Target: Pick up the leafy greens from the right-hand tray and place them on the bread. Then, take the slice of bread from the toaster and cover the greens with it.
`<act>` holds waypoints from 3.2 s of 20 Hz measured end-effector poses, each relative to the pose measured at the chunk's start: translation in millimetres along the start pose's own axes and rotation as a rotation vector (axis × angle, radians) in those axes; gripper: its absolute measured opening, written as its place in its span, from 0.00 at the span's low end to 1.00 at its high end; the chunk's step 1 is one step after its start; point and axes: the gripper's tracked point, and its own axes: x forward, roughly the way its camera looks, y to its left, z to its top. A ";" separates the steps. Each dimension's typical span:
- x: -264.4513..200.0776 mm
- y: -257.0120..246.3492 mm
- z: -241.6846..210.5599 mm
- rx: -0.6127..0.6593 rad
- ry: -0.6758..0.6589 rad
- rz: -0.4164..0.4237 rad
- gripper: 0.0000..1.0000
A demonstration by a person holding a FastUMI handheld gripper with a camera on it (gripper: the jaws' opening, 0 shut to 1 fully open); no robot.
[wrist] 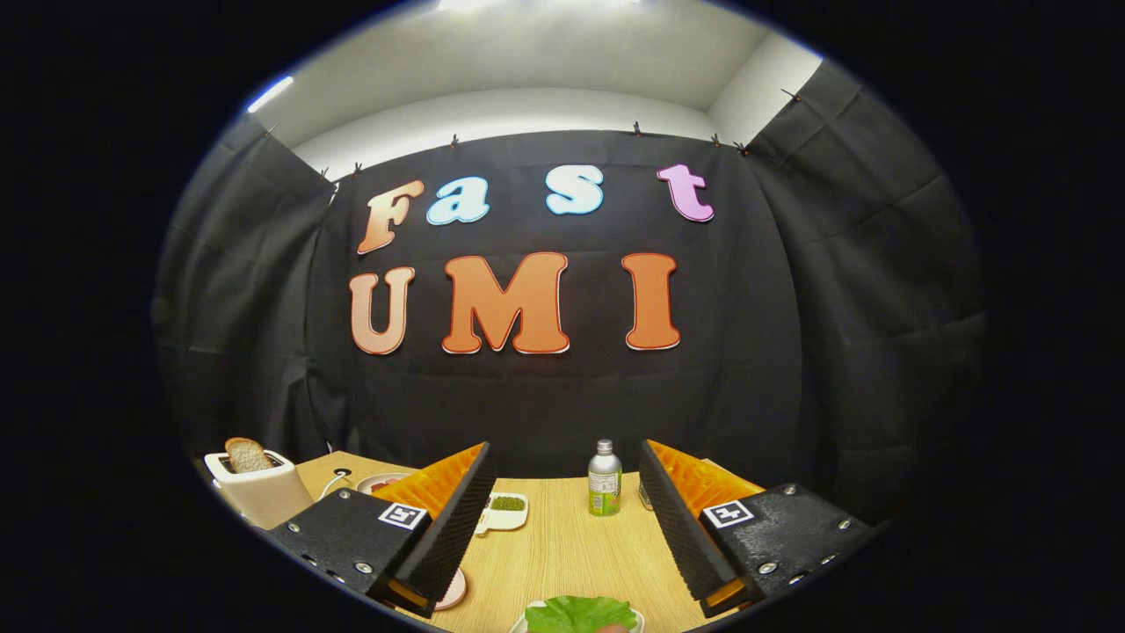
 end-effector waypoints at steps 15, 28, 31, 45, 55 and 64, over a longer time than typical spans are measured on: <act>1.7 22.5 -61.3 -0.033 0.284 0.125 0.98; -32.0 20.6 -191.2 -0.054 0.899 0.228 0.97; -43.8 23.8 -210.2 -0.058 0.993 0.255 0.96; -66.0 4.0 -286.9 -0.167 1.243 0.235 0.89; -63.0 -2.7 -298.0 -0.204 1.230 0.210 0.69; -58.3 -3.9 -296.4 -0.152 1.185 0.193 0.11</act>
